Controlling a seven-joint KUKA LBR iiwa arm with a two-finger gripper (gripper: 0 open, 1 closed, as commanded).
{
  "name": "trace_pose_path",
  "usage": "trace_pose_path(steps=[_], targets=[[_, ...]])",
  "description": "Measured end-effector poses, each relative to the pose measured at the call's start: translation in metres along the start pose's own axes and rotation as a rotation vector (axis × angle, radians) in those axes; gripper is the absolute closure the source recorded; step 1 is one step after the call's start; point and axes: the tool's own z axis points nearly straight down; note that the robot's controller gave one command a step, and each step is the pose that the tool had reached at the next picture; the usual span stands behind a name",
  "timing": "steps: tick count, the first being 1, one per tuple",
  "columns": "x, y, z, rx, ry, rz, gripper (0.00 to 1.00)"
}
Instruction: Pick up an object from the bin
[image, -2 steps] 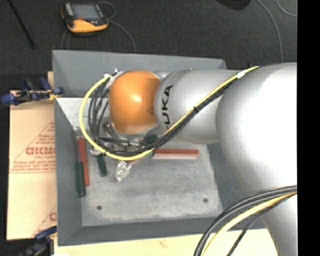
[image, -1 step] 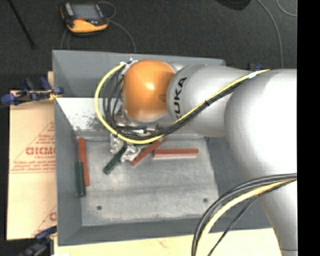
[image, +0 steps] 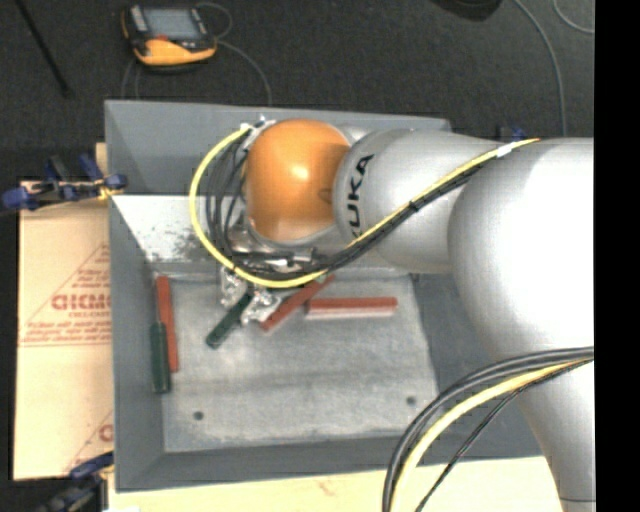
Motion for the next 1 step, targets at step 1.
trace_pose_path(steps=[1], targets=[[-0.0035, 0.0114, -0.1328, -0.003, -0.004, -0.073, 1.0]])
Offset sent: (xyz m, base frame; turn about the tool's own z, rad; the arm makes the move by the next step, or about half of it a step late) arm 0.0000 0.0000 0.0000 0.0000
